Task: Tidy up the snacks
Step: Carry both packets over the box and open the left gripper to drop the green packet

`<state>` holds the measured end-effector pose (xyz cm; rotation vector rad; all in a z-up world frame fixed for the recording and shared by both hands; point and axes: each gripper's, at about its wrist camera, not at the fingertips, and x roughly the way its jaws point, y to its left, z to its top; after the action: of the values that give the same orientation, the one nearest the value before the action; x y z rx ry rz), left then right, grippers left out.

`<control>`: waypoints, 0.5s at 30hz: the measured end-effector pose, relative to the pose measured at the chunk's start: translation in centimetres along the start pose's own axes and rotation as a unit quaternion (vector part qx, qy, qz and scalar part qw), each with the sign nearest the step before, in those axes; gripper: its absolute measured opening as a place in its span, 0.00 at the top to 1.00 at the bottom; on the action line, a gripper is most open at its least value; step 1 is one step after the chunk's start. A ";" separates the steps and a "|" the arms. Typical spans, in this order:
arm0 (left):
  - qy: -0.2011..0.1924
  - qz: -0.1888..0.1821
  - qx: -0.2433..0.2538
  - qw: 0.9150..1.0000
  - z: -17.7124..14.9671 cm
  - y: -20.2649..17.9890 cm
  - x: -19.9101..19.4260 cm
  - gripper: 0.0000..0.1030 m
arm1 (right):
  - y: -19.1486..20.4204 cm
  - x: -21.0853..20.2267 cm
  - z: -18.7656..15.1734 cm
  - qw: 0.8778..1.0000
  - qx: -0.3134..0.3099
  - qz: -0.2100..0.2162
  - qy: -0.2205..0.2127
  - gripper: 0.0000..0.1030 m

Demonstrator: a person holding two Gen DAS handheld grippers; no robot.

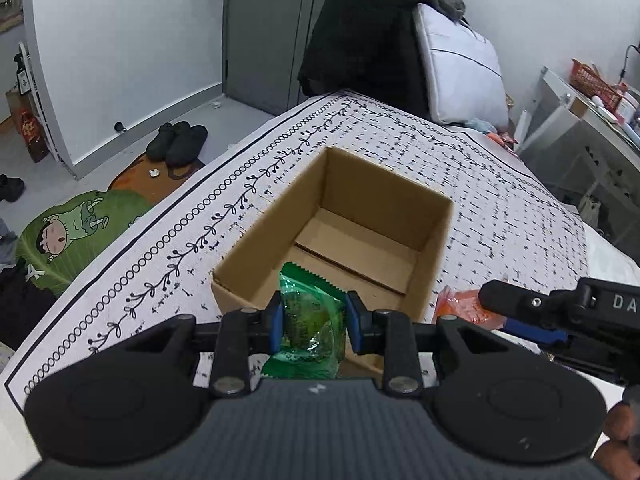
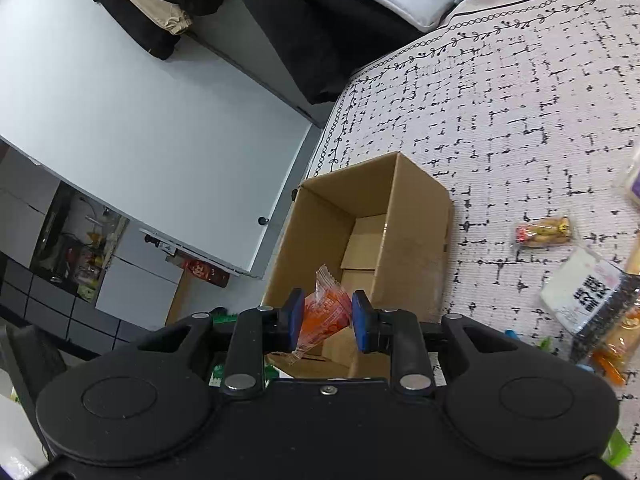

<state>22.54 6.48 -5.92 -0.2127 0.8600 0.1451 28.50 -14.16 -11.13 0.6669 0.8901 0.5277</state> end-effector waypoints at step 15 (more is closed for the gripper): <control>-0.010 0.002 -0.025 1.000 2.3 0.5 4.6 0.70 | -0.2 1.0 0.2 1.000 -0.001 0.000 0.006 0.75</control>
<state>27.12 7.71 -8.06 -0.2548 0.8379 0.1729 29.23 -13.67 -11.76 0.6619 0.9012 0.5332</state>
